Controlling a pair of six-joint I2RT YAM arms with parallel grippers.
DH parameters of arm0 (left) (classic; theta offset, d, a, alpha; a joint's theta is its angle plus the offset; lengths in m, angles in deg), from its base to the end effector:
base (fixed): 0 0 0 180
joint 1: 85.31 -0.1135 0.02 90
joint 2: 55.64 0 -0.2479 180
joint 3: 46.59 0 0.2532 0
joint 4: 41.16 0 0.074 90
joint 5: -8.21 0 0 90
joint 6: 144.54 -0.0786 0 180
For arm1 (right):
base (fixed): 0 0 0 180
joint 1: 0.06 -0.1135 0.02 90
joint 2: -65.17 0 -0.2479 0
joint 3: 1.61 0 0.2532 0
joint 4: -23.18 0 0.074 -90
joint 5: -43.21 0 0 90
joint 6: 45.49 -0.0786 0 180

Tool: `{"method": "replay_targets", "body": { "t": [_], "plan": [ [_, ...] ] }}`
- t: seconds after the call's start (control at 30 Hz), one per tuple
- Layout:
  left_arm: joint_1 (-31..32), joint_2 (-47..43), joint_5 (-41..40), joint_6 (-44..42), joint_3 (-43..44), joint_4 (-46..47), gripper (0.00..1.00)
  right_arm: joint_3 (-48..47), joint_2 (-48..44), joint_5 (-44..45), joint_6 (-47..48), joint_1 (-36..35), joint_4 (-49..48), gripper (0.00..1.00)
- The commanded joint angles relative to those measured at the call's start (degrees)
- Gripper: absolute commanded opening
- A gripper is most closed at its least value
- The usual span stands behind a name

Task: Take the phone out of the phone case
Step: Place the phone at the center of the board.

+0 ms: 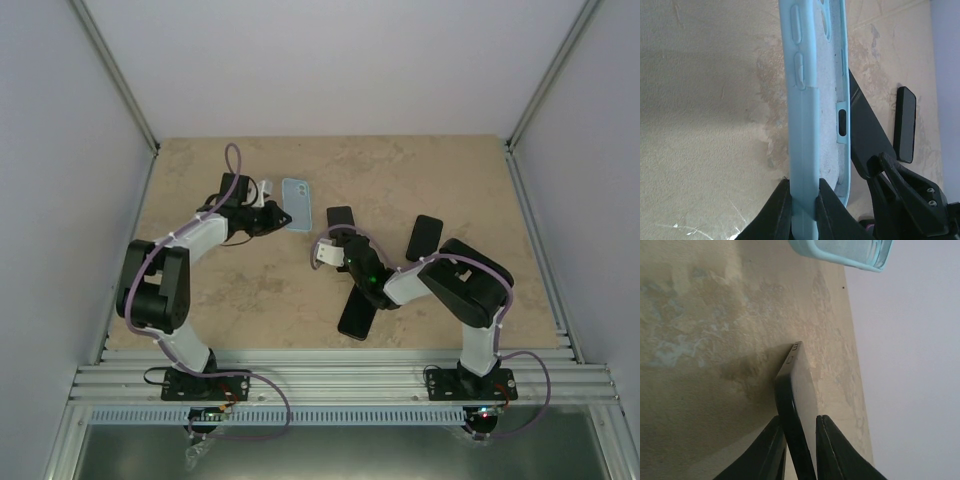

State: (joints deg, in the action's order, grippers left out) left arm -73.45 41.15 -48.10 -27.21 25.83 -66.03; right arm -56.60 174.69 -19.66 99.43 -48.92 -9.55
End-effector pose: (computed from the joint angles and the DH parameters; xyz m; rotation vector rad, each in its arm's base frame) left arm 0.3541 -0.1189 0.1496 -0.0573 2.4925 -1.0154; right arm 0.2792 0.2652 0.0875 -1.3160 1.4306 -0.5309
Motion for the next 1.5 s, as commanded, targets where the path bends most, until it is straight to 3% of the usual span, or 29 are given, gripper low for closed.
{"method": "replay_targets", "body": {
  "t": [0.0, 0.27, 0.5, 0.77, 0.97, 1.2, 1.47],
  "plan": [
    [-0.1, 1.0, 0.5, 0.4, 0.1, 1.8, 0.0, 0.7, 1.1, 0.5, -0.4, -0.7, -4.3, 0.18],
    [-0.1, 2.3, 0.5, 0.6, 0.3, 1.7, 0.0, 0.7, 0.7, -1.0, -1.6, -1.3, -1.4, 0.34],
    [-0.1, 2.7, 0.5, 0.6, 0.2, 2.0, 0.0, 0.2, 0.7, -2.3, -2.7, -1.5, 1.3, 0.39],
    [-0.1, 2.9, 1.4, 1.3, -0.1, 2.6, 0.0, -1.8, -2.3, -5.9, -6.2, -1.8, 9.3, 0.61],
    [-0.1, 2.2, 1.3, 1.1, -0.4, 2.3, 0.0, -2.5, -4.5, -7.4, -7.6, -1.8, 12.9, 0.7],
    [-0.2, 0.3, 1.8, -0.6, -2.7, 3.2, 0.0, -6.2, -12.9, -11.9, -13.8, -1.7, 25.0, 0.96],
    [-0.5, -0.5, 6.9, -5.7, -5.2, 1.4, 0.0, -11.7, -24.0, -19.2, -24.6, 2.3, 40.3, 0.98]
  ]
}}
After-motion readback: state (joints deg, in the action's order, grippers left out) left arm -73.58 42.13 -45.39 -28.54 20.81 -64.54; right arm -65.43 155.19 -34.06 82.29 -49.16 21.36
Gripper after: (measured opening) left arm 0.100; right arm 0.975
